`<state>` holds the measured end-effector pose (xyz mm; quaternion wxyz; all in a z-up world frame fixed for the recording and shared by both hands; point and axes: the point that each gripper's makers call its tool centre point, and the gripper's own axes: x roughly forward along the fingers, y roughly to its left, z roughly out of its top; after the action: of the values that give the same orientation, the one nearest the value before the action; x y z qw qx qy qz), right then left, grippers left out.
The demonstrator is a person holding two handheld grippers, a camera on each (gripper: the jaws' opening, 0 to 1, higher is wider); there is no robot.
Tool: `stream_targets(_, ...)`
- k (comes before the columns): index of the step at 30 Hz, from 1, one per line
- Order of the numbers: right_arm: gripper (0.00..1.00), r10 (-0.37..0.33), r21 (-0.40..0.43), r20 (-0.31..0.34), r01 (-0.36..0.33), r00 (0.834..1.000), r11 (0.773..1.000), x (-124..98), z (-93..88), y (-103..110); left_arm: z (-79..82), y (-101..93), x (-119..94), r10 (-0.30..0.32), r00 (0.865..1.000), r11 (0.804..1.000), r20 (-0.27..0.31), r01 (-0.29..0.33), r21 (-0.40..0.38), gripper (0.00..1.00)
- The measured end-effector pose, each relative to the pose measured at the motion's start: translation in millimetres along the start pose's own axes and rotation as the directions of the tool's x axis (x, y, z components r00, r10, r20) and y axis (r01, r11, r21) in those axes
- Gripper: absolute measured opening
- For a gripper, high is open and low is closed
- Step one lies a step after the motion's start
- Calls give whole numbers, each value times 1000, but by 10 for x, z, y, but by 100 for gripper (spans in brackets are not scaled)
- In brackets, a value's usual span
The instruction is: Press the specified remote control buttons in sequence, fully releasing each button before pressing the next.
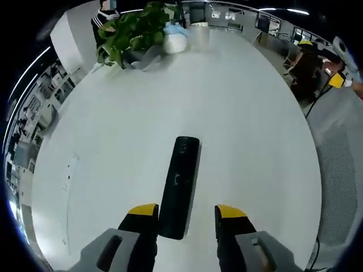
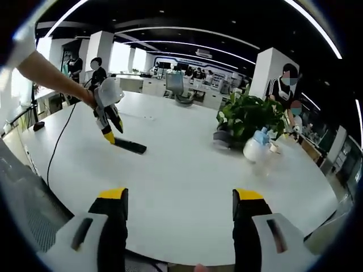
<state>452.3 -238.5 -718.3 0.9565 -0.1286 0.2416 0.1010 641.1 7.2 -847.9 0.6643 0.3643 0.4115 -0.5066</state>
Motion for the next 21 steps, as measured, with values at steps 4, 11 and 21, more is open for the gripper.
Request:
stream_targets(4, 77, -1, 4, -2, 1, 1000, 1000, 3, -5, -4, -26, 47, 56, 1, 1000, 1000, -16, -1, 9, 38)
stream_targets(11, 77, 8, 11, -4, -8, 1000, 1000, 9, -10, 4, -54, 93, 114, -5, 1000, 1000, -24, 5, -12, 35)
stream_targets(21, 77, 7, 22, -16, -7, 1000, 1000, 15, -35, -9, -192, 69, 237, -36, 996, 999, -87, 37, 7, 34)
